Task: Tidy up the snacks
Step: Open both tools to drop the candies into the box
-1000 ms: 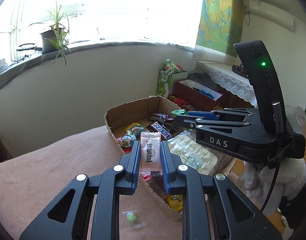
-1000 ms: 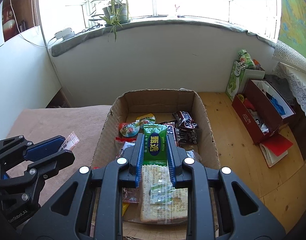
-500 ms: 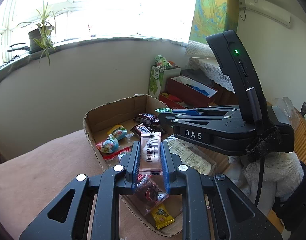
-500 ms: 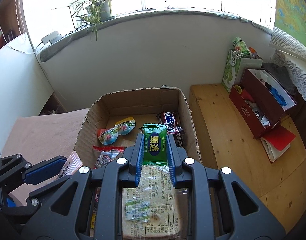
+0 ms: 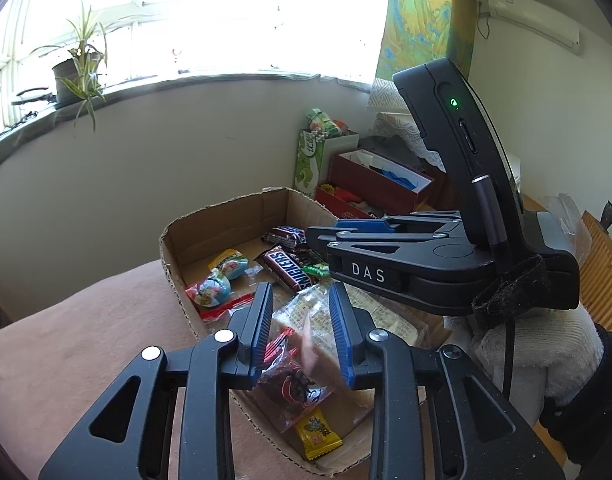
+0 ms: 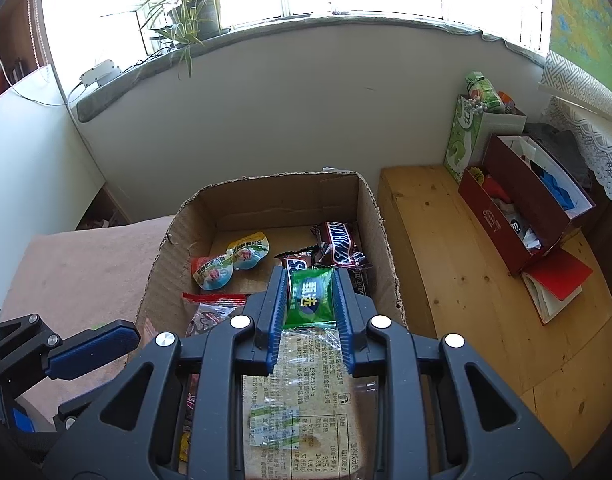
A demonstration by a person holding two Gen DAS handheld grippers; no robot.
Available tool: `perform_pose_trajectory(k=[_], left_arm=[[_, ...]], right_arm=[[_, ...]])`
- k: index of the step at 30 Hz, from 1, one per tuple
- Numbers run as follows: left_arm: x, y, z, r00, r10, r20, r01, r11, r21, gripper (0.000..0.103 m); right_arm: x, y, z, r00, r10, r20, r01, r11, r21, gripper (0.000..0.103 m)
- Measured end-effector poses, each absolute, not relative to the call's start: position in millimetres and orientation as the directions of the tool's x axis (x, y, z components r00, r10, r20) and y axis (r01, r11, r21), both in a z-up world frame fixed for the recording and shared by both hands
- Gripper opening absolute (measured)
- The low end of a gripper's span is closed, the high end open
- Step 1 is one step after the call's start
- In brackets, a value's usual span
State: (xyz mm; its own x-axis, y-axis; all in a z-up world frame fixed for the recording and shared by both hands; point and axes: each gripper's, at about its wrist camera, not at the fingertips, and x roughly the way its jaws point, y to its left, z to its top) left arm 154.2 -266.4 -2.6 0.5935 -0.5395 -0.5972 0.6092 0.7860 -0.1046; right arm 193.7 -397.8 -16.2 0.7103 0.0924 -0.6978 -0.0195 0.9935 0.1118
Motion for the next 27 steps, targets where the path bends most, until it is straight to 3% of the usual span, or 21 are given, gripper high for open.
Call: perform_pose_trajectory(k=[3, 7, 12, 15, 19, 23, 27], left_arm=[[154, -266, -3, 0.595, -0.536, -0.598, 0.605, 0.789, -0.105, 0.029], [153, -264, -2, 0.598, -0.536, -0.596, 0.604, 0.790, -0.104, 0.037], [149, -261, 1, 0.603, -0.536, -0.592, 0.600, 0.793, -0.107, 0.037], [146, -257, 3, 0.607, -0.535, -0.588, 0.598, 0.795, -0.106, 0.038], [139, -251, 8, 0.616, -0.534, -0.579, 0.594, 0.798, -0.104, 0.046], [132, -243, 10, 0.630, -0.525, -0.573, 0.585, 0.805, -0.094, 0.061], [127, -233, 11, 0.639, -0.515, -0.571, 0.575, 0.813, -0.090, 0.065]], right_arm=[[193, -400, -15, 0.716, 0.078, -0.694, -0.007, 0.994, 0.105, 0.038], [190, -401, -13, 0.725, 0.058, -0.686, 0.009, 0.995, 0.095, 0.068], [187, -397, -8, 0.730, 0.040, -0.682, 0.013, 0.997, 0.072, 0.072], [183, -395, -5, 0.737, 0.032, -0.675, 0.016, 0.998, 0.065, 0.080], [179, -390, -1, 0.742, 0.031, -0.670, 0.018, 0.998, 0.066, 0.082], [172, -383, 3, 0.745, 0.022, -0.667, 0.015, 0.999, 0.050, 0.084], [163, -376, 6, 0.750, 0.008, -0.662, 0.018, 0.999, 0.033, 0.084]])
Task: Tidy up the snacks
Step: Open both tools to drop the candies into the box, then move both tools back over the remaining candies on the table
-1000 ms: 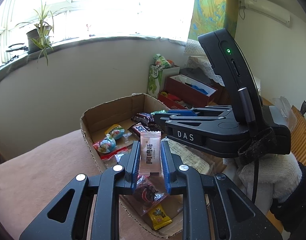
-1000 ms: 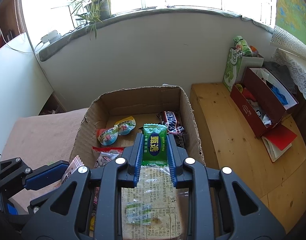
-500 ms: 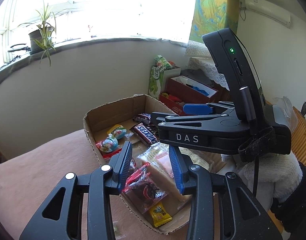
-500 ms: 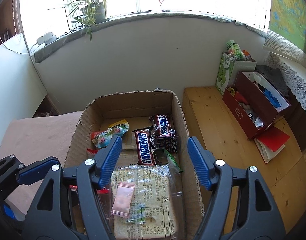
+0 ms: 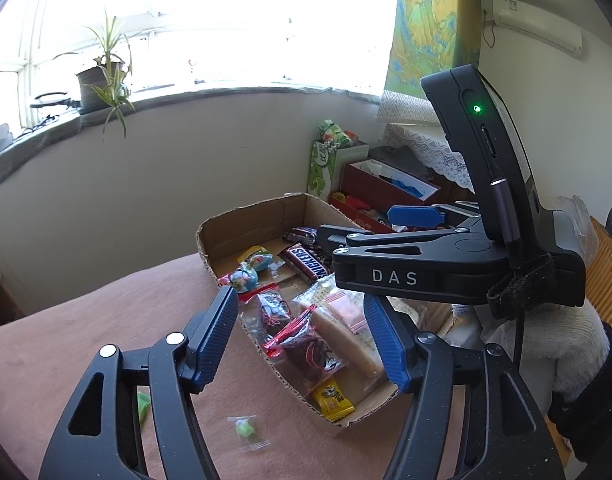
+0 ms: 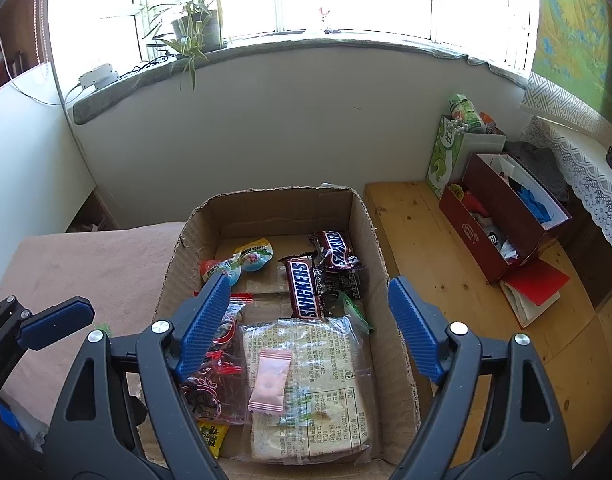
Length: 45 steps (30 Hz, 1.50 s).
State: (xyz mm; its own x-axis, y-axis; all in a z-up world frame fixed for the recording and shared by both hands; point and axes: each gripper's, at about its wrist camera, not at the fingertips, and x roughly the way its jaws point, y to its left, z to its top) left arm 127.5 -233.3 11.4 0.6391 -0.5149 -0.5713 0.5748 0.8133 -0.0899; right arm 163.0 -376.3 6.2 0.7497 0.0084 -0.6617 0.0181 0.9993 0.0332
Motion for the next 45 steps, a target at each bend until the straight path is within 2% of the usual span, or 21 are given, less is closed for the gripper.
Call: perform_pose_trajectory(k=[10, 19, 27, 30, 32, 38, 45], left_arm=[[117, -190, 9, 0.657, -0.488, -0.575, 0.543, 0.835, -0.088, 0.066], [130, -121, 0, 0.690, -0.425, -0.586, 0.440, 0.889, -0.128, 0.066], [138, -75, -33, 0.657, -0.383, -0.650, 0.379, 0.912, -0.154, 0.048], [140, -68, -45, 0.632, -0.382, -0.674, 0.374, 0.912, -0.166, 0.042], [141, -67, -51, 0.620, -0.387, -0.683, 0.379, 0.909, -0.172, 0.037], [145, -74, -60, 0.588, -0.405, -0.700, 0.418, 0.893, -0.165, 0.034], [159, -85, -71, 0.558, -0.412, -0.720, 0.457, 0.877, -0.148, 0.034]], right_arm=[[135, -361, 18, 0.769, -0.001, -0.639, 0.022, 0.999, 0.026, 0.084], [98, -320, 21, 0.784, 0.093, -0.614, -0.070, 0.996, 0.060, 0.084], [55, -251, -15, 0.749, 0.210, -0.629, -0.206, 0.975, 0.081, 0.084], [47, -232, -37, 0.729, 0.219, -0.648, -0.219, 0.972, 0.082, 0.076], [49, -224, -52, 0.706, 0.224, -0.671, -0.217, 0.971, 0.096, 0.063], [66, -221, -82, 0.674, 0.181, -0.717, -0.136, 0.983, 0.120, 0.042], [81, -225, -89, 0.668, 0.116, -0.735, -0.066, 0.993, 0.097, 0.042]])
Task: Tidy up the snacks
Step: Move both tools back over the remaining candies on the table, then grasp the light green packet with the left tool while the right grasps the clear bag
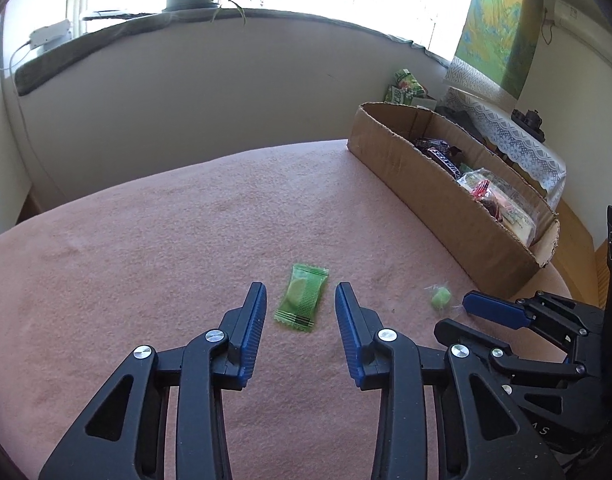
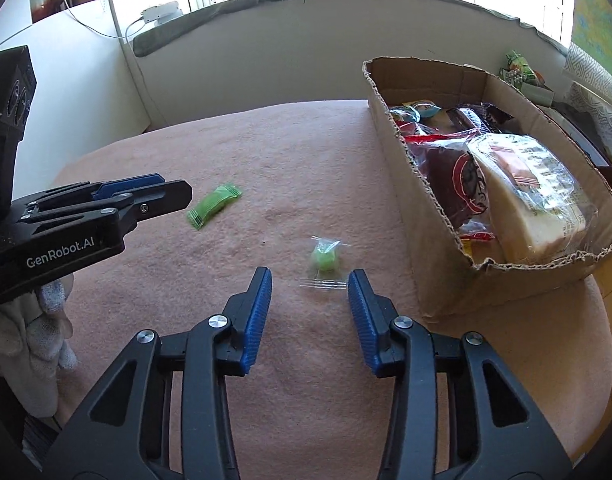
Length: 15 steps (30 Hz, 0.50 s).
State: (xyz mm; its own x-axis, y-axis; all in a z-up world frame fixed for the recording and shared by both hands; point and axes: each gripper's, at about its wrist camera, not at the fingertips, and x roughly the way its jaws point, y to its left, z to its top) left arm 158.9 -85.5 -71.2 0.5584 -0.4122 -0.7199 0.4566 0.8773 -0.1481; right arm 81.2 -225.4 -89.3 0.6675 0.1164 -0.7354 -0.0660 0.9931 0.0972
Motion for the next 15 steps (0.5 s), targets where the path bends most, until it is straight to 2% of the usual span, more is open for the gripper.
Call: perform_pose_trajectory(k=[15], left_arm=[[177, -94, -89, 0.488, -0.432, -0.758, 0.501, 0.850, -0.162, 0.034]], right_arm=[[102, -215, -96, 0.646, 0.025, -0.763, -0.021, 1.000, 0.014, 0.042]])
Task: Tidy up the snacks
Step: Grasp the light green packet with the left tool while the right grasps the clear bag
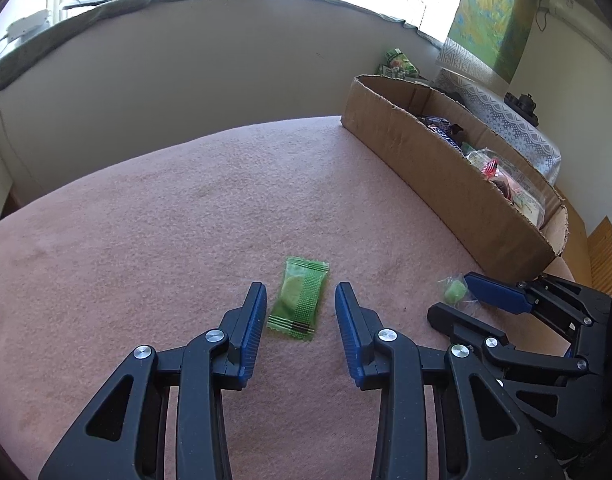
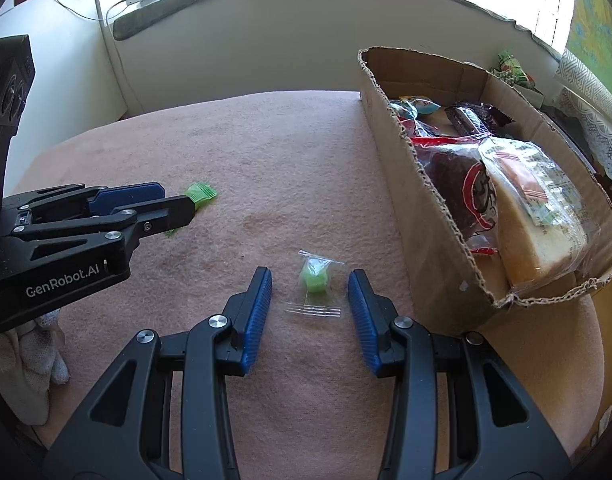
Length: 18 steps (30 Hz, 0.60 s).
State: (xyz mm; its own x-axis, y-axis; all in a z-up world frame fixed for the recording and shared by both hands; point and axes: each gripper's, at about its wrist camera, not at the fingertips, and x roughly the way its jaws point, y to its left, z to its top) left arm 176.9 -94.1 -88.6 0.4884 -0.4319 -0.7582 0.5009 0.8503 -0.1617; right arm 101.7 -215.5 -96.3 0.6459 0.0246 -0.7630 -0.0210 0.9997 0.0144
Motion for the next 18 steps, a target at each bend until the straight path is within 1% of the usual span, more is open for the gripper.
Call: perform_pose_trajectory(k=[3, 4, 6, 7, 9, 18], left_arm=[[177, -97, -91, 0.480, -0.427, -0.767, 0.509, 0.847, -0.153, 0.034], [177, -97, -91, 0.480, -0.426, -0.767, 0.512, 0.846, -0.150, 0.034], [177, -97, -91, 0.482, -0.424, -0.767, 0.512, 0.846, -0.146, 0.029], [178, -97, -91, 0.481, -0.424, -0.768, 0.510, 0.847, -0.148, 0.024], [180, -96, -91, 0.480, -0.428, -0.766, 0.504, 0.849, -0.158, 0.021], [177, -91, -88, 0.508, -0.412, -0.757, 0.482, 0.864, -0.147, 0.019]], right_arm=[[100, -211, -97, 0.651, -0.002, -0.759, -0.015, 1.000, -0.016, 0.042], [100, -208, -97, 0.653, -0.009, -0.757, -0.019, 0.999, -0.029, 0.039], [98, -202, -97, 0.657, -0.016, -0.754, -0.031, 0.998, -0.047, 0.034], [98, -201, -98, 0.657, -0.015, -0.753, -0.035, 0.998, -0.051, 0.030], [98, -199, -98, 0.659, -0.011, -0.752, -0.042, 0.998, -0.051, 0.025], [95, -206, -95, 0.673, 0.017, -0.740, -0.044, 0.999, -0.017, 0.025]])
